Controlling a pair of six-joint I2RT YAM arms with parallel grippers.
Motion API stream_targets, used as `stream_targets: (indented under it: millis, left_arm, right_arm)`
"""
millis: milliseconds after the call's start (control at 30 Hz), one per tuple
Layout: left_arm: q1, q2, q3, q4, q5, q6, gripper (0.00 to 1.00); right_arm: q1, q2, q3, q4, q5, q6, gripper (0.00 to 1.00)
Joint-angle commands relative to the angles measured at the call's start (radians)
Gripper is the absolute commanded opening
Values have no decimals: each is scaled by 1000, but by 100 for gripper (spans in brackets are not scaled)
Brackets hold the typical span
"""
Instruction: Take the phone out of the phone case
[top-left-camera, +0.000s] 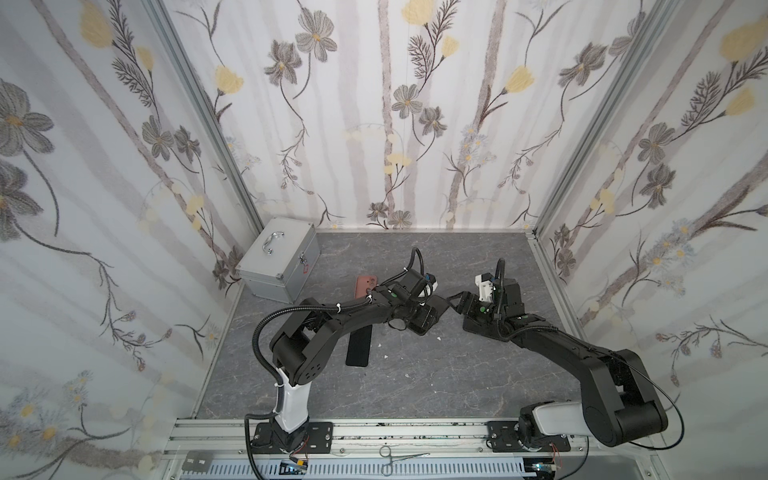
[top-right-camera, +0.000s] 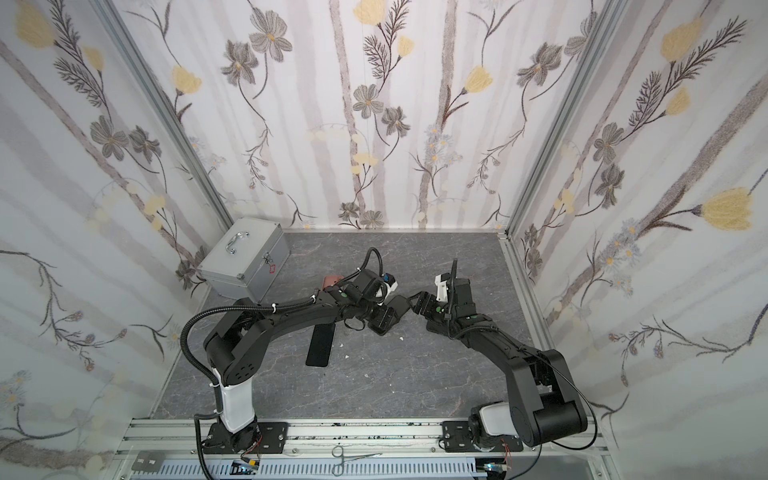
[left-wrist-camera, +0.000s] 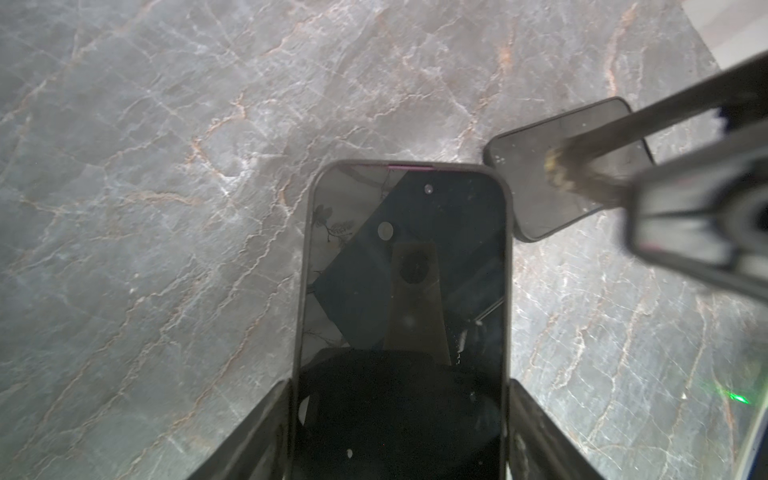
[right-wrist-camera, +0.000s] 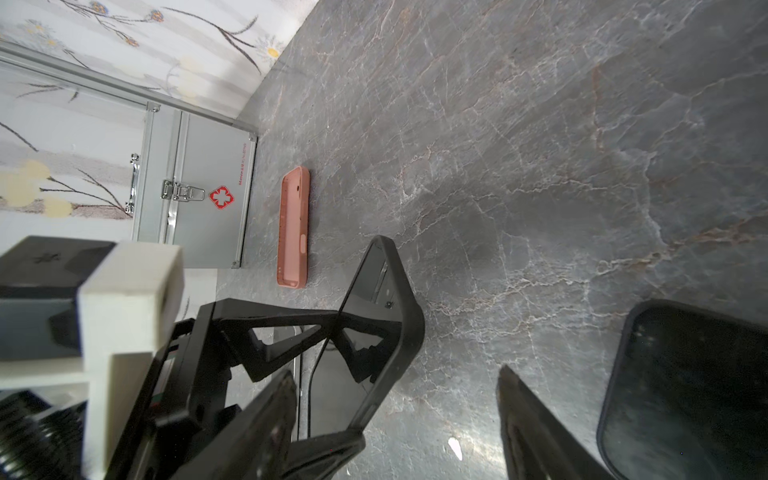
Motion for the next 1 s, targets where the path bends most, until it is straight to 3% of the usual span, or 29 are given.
stream_targets:
  millis: [0, 133, 333, 467, 967]
  left_arm:
    - [-11, -25, -2, 80, 9, 25, 59]
    - [-26, -44, -44, 102, 5, 39, 58]
    - [-43, -52, -55, 118, -2, 59, 56]
    - [-47, -64, -65, 124, -11, 63, 55]
    - [-51, -124, -85, 148, -12, 60, 53]
  right_arm:
    - [0, 23, 13, 34, -60, 9, 73]
    - [1, 41, 17, 51, -101, 15, 69]
    - [1, 78, 19, 88, -146, 42, 51]
    - [1, 96, 23, 90, -163, 43, 48]
    - [0, 40, 11, 110, -153, 65, 18]
